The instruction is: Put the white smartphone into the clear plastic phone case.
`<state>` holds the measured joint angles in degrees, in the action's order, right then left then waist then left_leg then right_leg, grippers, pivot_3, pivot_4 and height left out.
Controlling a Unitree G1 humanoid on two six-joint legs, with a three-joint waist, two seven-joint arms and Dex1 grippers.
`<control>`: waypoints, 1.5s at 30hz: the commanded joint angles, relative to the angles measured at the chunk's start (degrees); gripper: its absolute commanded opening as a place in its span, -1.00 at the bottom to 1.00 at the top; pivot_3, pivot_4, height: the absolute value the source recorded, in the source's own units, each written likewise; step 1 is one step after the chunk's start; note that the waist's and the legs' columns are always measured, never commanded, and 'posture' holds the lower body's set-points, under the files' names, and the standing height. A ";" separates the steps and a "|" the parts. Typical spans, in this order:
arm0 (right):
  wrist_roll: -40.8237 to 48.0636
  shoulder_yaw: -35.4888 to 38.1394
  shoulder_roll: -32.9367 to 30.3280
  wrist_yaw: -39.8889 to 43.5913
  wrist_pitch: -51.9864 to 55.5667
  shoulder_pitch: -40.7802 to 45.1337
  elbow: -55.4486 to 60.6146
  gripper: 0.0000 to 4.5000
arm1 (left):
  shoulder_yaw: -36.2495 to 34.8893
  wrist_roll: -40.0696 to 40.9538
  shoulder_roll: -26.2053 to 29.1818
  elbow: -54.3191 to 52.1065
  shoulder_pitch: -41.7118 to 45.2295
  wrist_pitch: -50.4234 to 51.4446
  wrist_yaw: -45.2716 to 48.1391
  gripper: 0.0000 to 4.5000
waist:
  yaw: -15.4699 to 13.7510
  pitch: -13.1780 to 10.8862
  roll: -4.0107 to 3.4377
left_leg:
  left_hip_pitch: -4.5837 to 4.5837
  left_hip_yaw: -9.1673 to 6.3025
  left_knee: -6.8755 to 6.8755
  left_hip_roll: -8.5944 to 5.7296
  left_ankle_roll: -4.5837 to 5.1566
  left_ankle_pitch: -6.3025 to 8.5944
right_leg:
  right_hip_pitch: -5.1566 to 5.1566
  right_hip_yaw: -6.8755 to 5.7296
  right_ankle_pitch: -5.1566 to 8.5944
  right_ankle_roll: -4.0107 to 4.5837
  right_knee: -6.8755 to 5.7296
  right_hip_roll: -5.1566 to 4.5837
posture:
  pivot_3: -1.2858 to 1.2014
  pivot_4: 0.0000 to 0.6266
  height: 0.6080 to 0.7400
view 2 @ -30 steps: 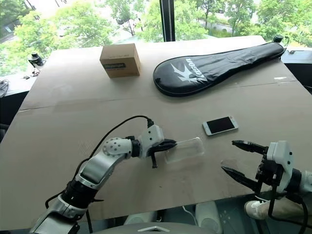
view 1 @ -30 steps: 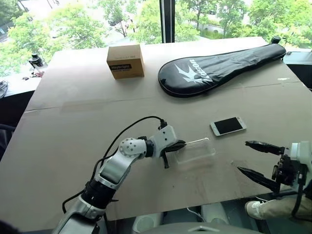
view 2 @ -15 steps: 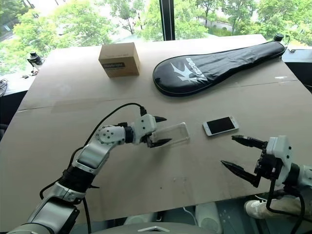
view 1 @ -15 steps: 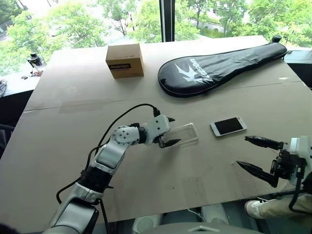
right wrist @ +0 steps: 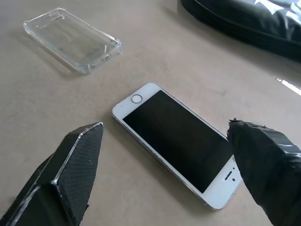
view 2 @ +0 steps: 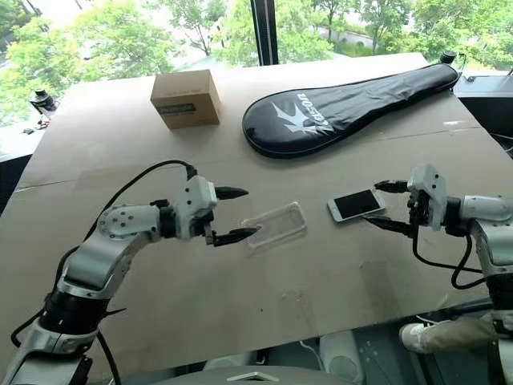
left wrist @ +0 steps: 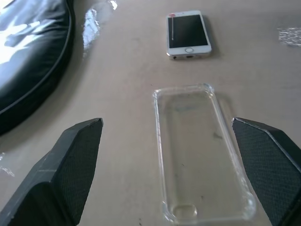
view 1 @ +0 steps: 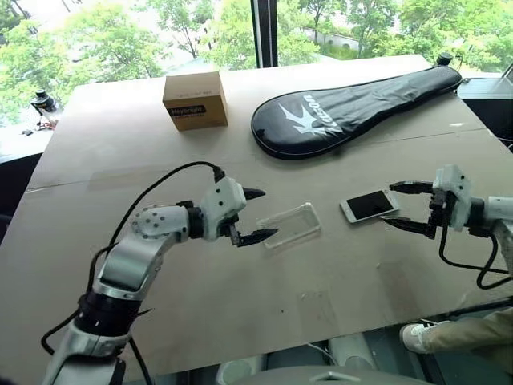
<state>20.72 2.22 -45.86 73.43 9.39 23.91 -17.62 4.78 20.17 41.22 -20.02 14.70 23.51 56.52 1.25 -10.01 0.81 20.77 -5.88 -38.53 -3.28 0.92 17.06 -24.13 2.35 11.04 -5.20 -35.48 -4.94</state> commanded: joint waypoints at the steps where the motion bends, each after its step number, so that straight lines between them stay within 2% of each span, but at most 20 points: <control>1: -1.65 -2.79 2.23 6.25 0.58 10.38 -14.10 1.00 | -4.39 4.36 2.39 -9.75 -2.06 6.15 -1.99 0.99 | -0.16 -0.05 -0.03 | -0.01 0.00 0.01 0.00 0.00 0.00 | -0.01 0.00 0.00 0.00 -0.01 0.00 | 0.03 -0.52 1.00; 6: -5.10 -4.71 6.54 8.44 1.10 21.04 -32.03 1.00 | -5.45 6.36 2.07 -15.74 -4.57 10.60 -5.71 0.99 | -0.42 -0.06 -0.02 | 0.02 -0.14 0.03 -0.01 -0.03 -0.01 | 0.00 -0.10 0.00 0.03 -0.02 0.01 | 0.03 -0.52 1.00; 10: -12.28 -9.62 4.61 13.94 -3.92 21.93 -40.71 1.00 | -6.76 9.71 2.26 -19.92 -6.01 13.87 -7.17 0.99 | -0.53 -0.05 -0.05 | 0.08 -0.11 0.07 -0.05 -0.04 -0.01 | -0.04 -0.08 0.00 0.03 0.05 -0.02 | 0.03 -0.52 1.00; 14: -13.24 -10.12 2.73 18.08 -2.79 21.74 -43.12 1.00 | -8.20 12.60 3.36 -21.96 -6.88 15.43 -7.05 0.99 | -0.73 -0.04 -0.03 | 0.05 -0.15 0.09 -0.06 -0.05 -0.02 | 0.00 -0.12 0.00 0.03 0.07 -0.04 | 0.03 -0.52 1.00; 22: -9.91 -8.84 0.46 17.28 -7.35 10.33 -28.75 1.00 | -6.14 14.69 3.74 -19.58 -4.37 15.47 -5.67 0.99 | -2.04 0.07 0.01 | -0.03 -0.21 0.05 -0.16 -0.06 -0.02 | 0.25 -0.40 0.00 0.04 0.09 -0.07 | 0.03 -0.52 1.00; 25: -9.81 -6.56 1.57 10.08 -10.90 3.24 -19.61 1.00 | -5.72 14.67 3.44 -18.37 -3.28 15.18 -5.23 0.99 | -1.92 0.08 -0.02 | -0.04 -0.27 0.07 -0.13 -0.08 -0.02 | 0.25 -0.49 0.01 0.05 0.09 -0.05 | 0.03 -0.52 1.00; 29: -9.39 -4.01 3.93 1.90 -9.91 -5.63 -9.50 1.00 | -4.69 13.56 3.54 -17.27 -2.84 14.36 -4.85 0.99 | -1.88 0.12 0.00 | -0.04 -0.43 0.10 -0.10 -0.09 -0.03 | 0.24 -0.50 0.02 0.06 0.09 -0.03 | 0.03 -0.52 1.00; 34: -10.50 -3.01 6.69 -6.37 -8.74 -7.53 -7.77 1.00 | -3.57 12.62 3.36 -16.44 -2.15 13.08 -4.91 0.99 | -1.19 0.28 0.20 | -0.17 -0.42 0.09 -0.13 -0.08 -0.02 | 0.29 -0.38 0.01 0.06 0.02 -0.01 | 0.03 -0.52 1.00; 38: -11.29 -3.04 6.69 -9.79 -6.18 -7.45 -8.96 1.00 | -3.37 12.17 3.18 -15.84 -1.79 12.50 -5.04 0.99 | -0.34 0.38 0.33 | -0.48 -0.28 0.09 -0.13 -0.05 -0.01 | 0.55 -0.24 0.01 0.06 0.00 0.00 | 0.03 -0.52 1.00; 41: -11.62 -3.64 6.55 -9.90 -6.39 -7.48 -10.50 0.69 | -2.90 10.78 3.34 -15.27 -1.97 11.82 -5.71 1.00 | -0.38 0.40 0.36 | -0.70 -0.18 0.09 -0.11 0.07 0.06 | 0.74 -0.14 0.01 0.05 -0.03 0.01 | 0.03 -0.52 1.00; 43: -11.71 -3.73 6.27 -10.03 -6.88 -7.56 -11.32 0.37 | -2.69 10.09 3.14 -14.79 -1.92 11.42 -6.02 1.00 | -0.43 0.43 0.40 | -0.94 -0.16 0.10 -0.11 0.19 0.13 | 0.97 -0.12 0.02 0.06 -0.03 0.01 | 0.03 -0.52 1.00; 45: -11.79 -3.80 5.99 -9.99 -7.11 -7.29 -11.83 0.30 | -2.64 9.58 2.85 -13.91 -1.67 10.84 -6.00 1.00 | -0.49 0.50 0.51 | -1.04 -0.18 0.09 -0.10 0.20 0.14 | 1.08 -0.13 0.04 0.06 -0.02 0.02 | 0.03 -0.52 1.00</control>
<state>12.84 0.48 -38.98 64.63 0.63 18.66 -25.16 2.42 30.38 44.33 -33.95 12.57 35.81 50.85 0.76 -9.52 1.32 19.72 -6.08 -38.44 -3.38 1.12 17.19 -23.04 2.22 11.08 -5.15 -35.50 -4.92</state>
